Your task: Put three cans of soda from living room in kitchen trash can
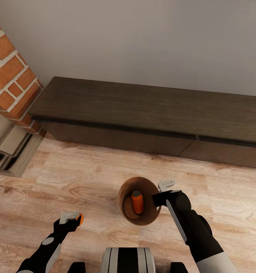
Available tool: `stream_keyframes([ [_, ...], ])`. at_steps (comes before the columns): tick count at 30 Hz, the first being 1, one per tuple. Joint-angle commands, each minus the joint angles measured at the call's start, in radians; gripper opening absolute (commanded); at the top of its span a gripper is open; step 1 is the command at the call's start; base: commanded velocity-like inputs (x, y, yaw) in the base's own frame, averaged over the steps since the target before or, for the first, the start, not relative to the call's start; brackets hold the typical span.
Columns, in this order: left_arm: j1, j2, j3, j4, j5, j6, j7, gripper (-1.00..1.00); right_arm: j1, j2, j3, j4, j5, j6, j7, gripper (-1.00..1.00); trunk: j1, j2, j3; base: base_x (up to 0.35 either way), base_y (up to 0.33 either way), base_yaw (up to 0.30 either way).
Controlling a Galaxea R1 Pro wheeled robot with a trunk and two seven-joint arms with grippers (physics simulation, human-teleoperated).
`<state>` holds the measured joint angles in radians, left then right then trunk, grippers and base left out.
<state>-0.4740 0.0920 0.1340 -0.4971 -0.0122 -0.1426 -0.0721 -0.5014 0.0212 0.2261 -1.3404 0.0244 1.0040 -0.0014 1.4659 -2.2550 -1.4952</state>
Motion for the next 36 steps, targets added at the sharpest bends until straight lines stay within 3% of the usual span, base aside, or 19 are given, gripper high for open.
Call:
stream_keyframes([
  [1, 0.000, 0.000, 0.000, 0.000, 0.000, 0.000, 0.000, 1.00, 0.000, 0.000, -0.001, 0.000, -0.027, -0.001, 0.014, -1.00, 0.000, 0.000, 0.000, 0.000, 0.000, 0.000],
  [36, 0.000, 0.000, 0.000, 0.000, 0.000, 0.000, 0.000, 1.00, 0.000, 0.000, -0.001, 0.000, -0.027, -0.001, 0.014, -1.00, 0.000, 0.000, -0.034, 0.000, 0.000, 0.000],
])
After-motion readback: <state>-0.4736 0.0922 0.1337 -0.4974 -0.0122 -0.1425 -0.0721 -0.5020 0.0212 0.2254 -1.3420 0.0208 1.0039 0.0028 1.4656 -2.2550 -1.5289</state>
